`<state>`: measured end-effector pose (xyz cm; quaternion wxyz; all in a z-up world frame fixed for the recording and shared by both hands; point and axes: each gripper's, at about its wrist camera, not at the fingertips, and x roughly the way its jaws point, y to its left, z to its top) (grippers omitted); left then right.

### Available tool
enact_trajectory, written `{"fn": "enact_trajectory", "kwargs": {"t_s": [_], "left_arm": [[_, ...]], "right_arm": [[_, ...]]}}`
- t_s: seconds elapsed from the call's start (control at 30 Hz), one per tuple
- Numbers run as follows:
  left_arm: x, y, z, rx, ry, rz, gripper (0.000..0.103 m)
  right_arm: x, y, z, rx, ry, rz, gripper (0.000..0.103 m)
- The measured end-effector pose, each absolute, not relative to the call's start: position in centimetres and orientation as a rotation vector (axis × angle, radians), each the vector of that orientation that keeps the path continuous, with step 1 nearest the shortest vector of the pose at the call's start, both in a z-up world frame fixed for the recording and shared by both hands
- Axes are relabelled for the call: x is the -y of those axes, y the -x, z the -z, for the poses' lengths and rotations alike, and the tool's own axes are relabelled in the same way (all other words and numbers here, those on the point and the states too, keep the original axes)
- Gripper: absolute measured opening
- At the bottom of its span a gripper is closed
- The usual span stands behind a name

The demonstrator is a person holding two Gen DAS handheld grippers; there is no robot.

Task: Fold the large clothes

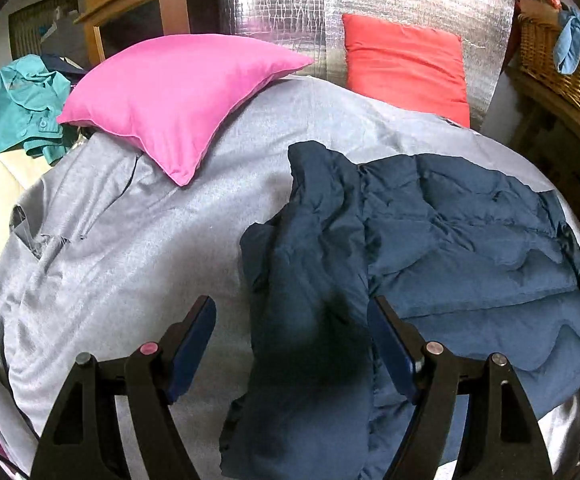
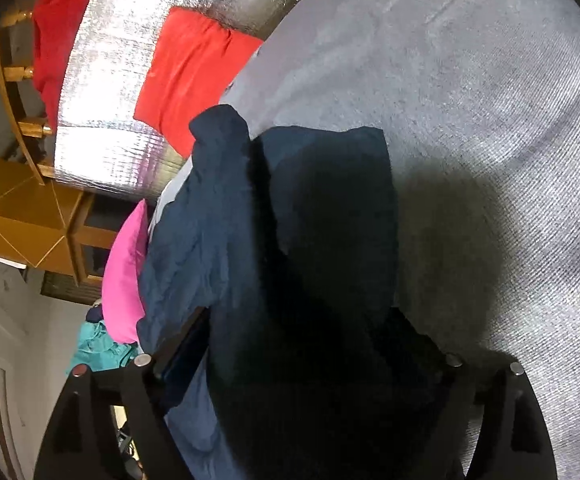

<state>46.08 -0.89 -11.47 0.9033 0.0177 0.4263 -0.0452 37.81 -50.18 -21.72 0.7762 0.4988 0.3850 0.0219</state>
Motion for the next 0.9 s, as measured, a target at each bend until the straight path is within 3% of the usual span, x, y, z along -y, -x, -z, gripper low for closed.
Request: {"fn": "enact_trajectory", "kwargs": {"t_s": [0.07,0.13,0.2,0.3,0.53,0.63,0.9], "left_arm": [[0.9,-46.1,11.5,-0.883,-0.04,0.09,0.079],[1.0,-46.2,11.6,-0.886,-0.041,0.09,0.079],[1.1,-46.1,11.6,-0.887,-0.046,0.089,0.079],[1.2,-46.1,11.6,-0.885,-0.054,0.089,0.079],[0.9,-46.7,12.4,-0.939,-0.023,0.116,0.079],[-0.6,-47.8,13.3,-1.018,0.135,0.201,0.079],[-4.5,-50.1,17.3,-1.155,0.564,0.341,0.085]], "right_arm": [[49.9,-37.8,21.6,-0.822,-1.075,-0.064,0.083],[49.3,-37.8,21.0,-0.812,-1.062,-0.079,0.07],[48.9,-37.6,19.8,-0.778,-1.041,-0.091,0.067],[48.2,-37.2,17.8,-0.71,-0.964,-0.113,0.067],[49.6,-37.6,20.6,-0.82,-1.018,-0.039,0.068],[49.7,-37.4,19.6,-0.809,-0.999,-0.048,0.076],[52.5,-35.8,19.6,-0.762,-1.079,-0.028,0.079]]}}
